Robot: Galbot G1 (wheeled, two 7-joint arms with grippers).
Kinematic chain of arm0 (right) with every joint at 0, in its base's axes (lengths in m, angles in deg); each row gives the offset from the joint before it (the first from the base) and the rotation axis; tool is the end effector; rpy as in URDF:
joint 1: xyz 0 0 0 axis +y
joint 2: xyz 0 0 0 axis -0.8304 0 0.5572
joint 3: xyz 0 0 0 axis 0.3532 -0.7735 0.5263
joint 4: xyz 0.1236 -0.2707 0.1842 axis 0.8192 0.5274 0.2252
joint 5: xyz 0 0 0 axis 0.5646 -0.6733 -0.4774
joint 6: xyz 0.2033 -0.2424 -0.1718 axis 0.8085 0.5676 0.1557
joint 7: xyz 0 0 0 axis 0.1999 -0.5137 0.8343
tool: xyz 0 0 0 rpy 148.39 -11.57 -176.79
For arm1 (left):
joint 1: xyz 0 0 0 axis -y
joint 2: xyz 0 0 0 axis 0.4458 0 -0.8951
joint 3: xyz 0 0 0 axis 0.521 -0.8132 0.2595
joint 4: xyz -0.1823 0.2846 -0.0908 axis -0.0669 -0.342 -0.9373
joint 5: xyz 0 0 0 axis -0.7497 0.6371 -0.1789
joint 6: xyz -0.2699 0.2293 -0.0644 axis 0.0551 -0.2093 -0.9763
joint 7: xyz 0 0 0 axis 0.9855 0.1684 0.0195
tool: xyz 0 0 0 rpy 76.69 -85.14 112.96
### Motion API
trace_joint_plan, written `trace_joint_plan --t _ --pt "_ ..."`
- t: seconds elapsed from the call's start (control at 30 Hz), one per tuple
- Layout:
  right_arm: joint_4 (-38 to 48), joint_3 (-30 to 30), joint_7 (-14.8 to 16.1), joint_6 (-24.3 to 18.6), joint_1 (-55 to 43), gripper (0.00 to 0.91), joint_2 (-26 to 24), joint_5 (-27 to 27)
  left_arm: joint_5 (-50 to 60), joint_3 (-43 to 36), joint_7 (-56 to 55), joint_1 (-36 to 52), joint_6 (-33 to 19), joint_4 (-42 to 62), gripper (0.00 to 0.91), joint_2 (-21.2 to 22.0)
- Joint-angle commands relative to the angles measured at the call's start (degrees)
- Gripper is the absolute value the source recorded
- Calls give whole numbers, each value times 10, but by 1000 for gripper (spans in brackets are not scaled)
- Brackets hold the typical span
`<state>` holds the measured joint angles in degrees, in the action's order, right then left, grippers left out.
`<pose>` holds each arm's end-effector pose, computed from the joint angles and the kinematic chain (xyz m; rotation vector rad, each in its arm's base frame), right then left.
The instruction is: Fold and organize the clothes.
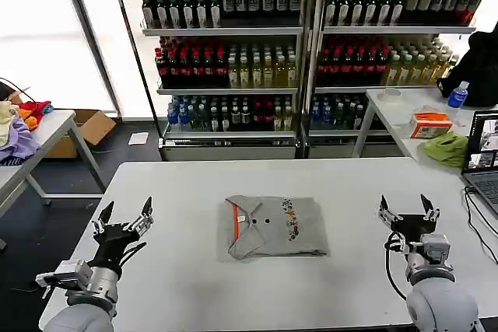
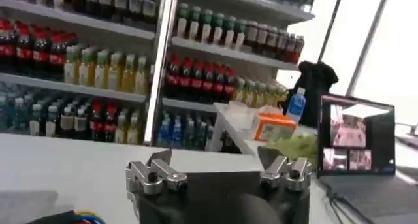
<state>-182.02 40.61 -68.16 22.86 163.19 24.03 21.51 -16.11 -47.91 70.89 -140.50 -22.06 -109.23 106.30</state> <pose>0.2563 -0.1098 -0.2199 -0.3067 -2.9122 0.3409 0.2147 0.0740 -0.2251 0.0801 -3.0337 0.1335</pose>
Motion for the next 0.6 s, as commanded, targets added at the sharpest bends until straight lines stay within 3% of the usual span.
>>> trace_joint_plan --t 0.03,0.6 --pt "-12 23 57 9 -3 907 0 -53 11 4 19 -2 15 -3 907 1" --pt "-20 24 44 19 6 907 -1 -33 18 0 32 -2 21 -7 907 2"
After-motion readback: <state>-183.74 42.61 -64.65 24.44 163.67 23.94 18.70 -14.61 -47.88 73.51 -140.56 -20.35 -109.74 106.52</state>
